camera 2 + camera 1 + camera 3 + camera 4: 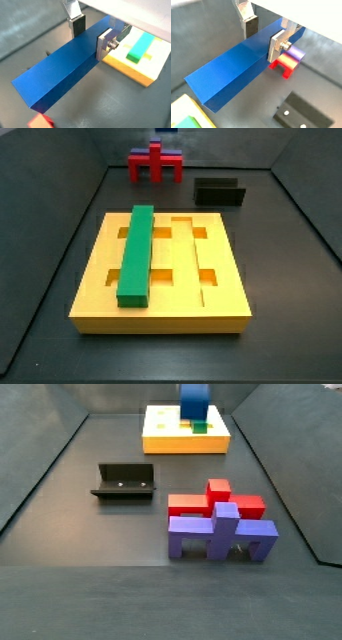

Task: Pick up the blue object. Move up. Move to above the board. Insert the blue object.
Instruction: Move to above the board.

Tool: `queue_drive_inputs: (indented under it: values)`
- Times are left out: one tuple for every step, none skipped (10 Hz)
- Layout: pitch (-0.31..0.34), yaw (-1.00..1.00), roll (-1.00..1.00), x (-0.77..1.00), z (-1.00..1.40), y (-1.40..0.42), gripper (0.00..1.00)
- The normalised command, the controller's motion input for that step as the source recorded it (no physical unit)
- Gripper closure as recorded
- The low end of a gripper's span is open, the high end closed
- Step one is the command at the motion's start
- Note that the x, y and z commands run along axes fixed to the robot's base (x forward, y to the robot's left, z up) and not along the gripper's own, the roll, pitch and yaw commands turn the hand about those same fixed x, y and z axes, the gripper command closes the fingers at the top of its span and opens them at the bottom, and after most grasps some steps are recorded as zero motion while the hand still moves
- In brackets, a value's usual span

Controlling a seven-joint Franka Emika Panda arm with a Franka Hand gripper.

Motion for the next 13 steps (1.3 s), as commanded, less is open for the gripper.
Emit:
queue_drive_inputs:
  values:
    - [0.066, -0.01, -0.03, 0.02, 0.9, -0.01, 1.0]
    - [0.063, 0.0, -0.03, 0.03, 0.61, 0.0, 1.0]
    - [0.055, -0.01, -0.03, 0.06, 0.27, 0.0, 1.0]
    - [0.068, 0.0, -0.03, 0.03, 0.18, 0.0, 1.0]
    - [0.308, 0.08, -0.02, -0.02, 0.25, -1.4, 1.0]
    - [0.29, 0.08, 0.0, -0.03, 0.23, -1.4, 1.0]
    - [0.232, 0.05, 0.07, -0.01, 0.25, -1.4, 1.0]
    - [0.183, 0.03, 0.02, 0.0, 0.25, -1.4, 1.0]
    - [0.153, 0.02, 0.01, 0.02, 0.24, -1.4, 1.0]
    - [0.143, 0.02, 0.01, 0.05, 0.25, -1.4, 1.0]
    - [0.148, 0.02, 0.01, 0.09, 0.26, -1.4, 1.0]
    - [0.154, 0.01, 0.02, 0.08, 0.14, -0.73, 1.0]
    - [0.152, 0.01, 0.02, 0.08, 0.08, -0.34, 1.0]
